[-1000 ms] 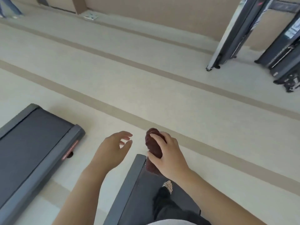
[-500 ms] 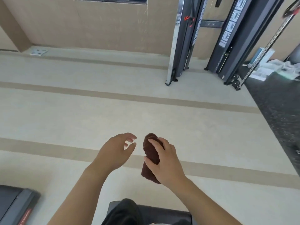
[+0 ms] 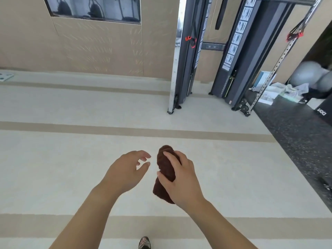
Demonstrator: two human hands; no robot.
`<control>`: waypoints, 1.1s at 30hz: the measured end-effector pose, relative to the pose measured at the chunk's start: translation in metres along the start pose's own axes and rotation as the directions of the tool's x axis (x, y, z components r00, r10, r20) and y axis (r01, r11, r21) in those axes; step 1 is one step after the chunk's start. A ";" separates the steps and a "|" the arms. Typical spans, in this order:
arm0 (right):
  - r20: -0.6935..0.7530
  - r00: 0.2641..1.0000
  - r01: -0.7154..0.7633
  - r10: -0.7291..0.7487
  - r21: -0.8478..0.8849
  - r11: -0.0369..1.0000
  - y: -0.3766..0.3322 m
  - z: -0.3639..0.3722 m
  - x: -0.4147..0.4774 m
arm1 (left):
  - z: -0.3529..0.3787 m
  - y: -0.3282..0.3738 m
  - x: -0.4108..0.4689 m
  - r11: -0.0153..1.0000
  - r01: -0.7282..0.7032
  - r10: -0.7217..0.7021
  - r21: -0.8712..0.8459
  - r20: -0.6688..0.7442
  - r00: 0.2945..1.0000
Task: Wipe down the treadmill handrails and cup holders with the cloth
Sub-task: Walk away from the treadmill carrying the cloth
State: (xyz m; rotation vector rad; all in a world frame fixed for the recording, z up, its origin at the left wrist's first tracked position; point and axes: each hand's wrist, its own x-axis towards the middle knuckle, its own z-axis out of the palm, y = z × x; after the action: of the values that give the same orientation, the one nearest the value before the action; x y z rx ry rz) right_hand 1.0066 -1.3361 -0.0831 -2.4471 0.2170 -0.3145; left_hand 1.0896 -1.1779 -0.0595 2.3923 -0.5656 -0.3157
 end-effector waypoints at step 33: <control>0.352 0.859 0.329 -0.372 0.179 0.927 -0.041 0.332 0.751 | -0.225 -0.359 0.581 0.850 0.526 -0.510 -0.037 -0.314 0.801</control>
State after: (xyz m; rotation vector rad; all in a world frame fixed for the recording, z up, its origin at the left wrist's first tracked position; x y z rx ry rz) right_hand 1.8211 -1.2841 -0.1811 -2.3675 -0.4130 0.0025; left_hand 1.7943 -1.0809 -0.1667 2.5451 0.2482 -0.1423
